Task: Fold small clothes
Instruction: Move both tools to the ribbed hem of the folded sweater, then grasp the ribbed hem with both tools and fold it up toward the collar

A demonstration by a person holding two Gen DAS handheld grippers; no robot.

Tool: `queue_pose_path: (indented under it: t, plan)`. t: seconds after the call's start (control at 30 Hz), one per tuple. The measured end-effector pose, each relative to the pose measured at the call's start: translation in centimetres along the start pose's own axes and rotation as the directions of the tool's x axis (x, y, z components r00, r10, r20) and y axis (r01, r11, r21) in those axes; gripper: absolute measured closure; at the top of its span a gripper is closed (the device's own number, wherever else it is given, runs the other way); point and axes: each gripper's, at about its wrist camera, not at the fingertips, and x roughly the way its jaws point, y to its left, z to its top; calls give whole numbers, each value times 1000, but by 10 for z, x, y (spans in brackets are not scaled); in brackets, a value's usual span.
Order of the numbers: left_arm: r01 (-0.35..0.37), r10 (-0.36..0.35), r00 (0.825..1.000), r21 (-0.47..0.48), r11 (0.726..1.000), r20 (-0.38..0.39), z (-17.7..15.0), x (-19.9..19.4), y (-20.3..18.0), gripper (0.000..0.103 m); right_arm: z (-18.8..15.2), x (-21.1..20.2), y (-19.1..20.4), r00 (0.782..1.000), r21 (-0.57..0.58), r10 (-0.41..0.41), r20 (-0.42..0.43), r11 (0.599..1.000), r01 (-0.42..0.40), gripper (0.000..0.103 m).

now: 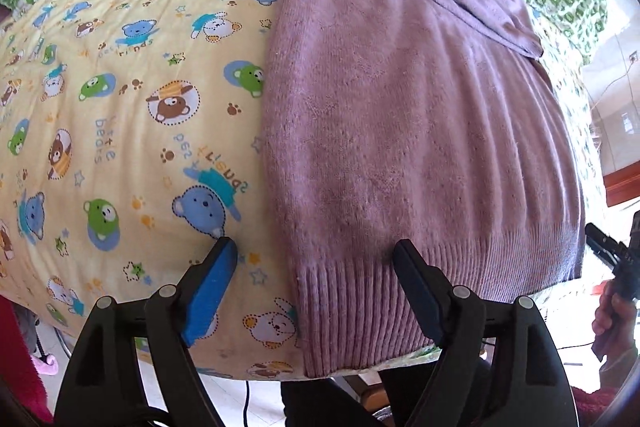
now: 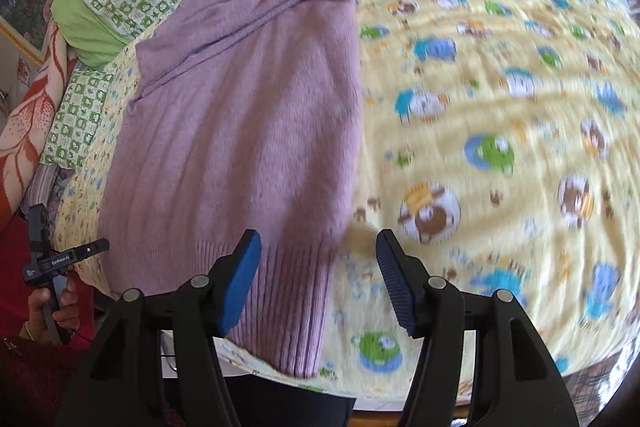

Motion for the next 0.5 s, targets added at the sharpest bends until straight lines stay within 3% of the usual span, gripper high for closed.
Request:
queue_pose_path:
  t: [0.13,0.27,0.37,0.43,0.5]
  plan:
    - [44,-44,999,-26,999,2,1,3,-2,22,-9,3,1,998,43,64,6,997,-65,42]
    - [33,-33,999,-16,999,12,3,4,-5,28,-9,8,10,996,28,94,-1,995,-94,42]
    - [28,-28,999,12,1000,26,2,6,-11,45,-11,12,11,993,19,116,-14,993,-116,44]
    - [40,-41,999,34,999,26,2,7,-14,59,-13,14,8,992,32,125,-16,992,-125,58]
    - [62,-63,998,46,997,19,4,9,-18,83,-15,15,2,990,58,138,-20,989,-137,74]
